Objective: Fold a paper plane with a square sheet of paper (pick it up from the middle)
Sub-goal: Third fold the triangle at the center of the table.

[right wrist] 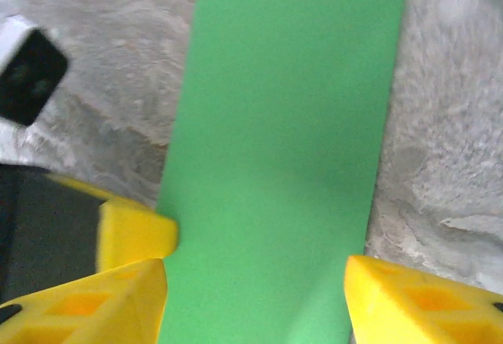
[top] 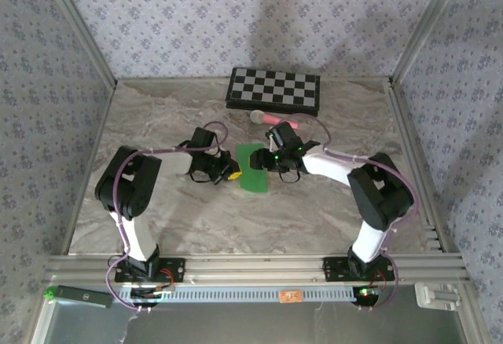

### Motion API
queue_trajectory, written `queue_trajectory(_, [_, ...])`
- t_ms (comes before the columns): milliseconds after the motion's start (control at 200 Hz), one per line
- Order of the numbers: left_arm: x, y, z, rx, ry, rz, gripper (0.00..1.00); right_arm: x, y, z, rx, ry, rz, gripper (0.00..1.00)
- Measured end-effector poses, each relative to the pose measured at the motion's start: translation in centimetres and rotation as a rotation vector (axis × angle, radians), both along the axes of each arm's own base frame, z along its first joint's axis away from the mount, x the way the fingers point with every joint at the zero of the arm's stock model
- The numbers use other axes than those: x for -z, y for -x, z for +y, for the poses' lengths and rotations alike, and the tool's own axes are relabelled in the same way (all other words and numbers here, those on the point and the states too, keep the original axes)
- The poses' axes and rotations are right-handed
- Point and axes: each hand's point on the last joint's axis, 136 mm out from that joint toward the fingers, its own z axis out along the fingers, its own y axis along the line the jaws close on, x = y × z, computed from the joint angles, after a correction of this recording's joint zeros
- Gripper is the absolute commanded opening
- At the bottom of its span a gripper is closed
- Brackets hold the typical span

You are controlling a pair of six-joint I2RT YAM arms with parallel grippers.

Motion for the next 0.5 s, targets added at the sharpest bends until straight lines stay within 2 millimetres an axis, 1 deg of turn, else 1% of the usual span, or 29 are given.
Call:
queue_trajectory(110, [-0.3,-0.2,-0.1,-0.008,0.004,0.004,0.02,-2.2,0.7,0.5,-0.105,0.075,-0.159,0.71])
queue_trajectory(205, [-0.4,-0.4,-0.2,-0.017,0.007,0.011,0.02,-2.6,2.0,1.2,-0.215,0.159,-0.279,0.72])
queue_trajectory(275, [-0.5,-0.4,-0.2,-0.022,0.006,0.020,0.02,-2.1,3.1,1.6,-0.296,0.214,-0.340,0.72])
queue_trajectory(400, [-0.5,-0.4,-0.2,-0.029,0.005,0.033,0.02,-0.3,4.7,1.7,-0.424,0.292,-0.403,0.70])
queue_trajectory(500, [-0.5,-0.4,-0.2,-0.033,0.006,0.038,0.02,1.0,5.7,1.9,-0.514,0.322,-0.477,0.74])
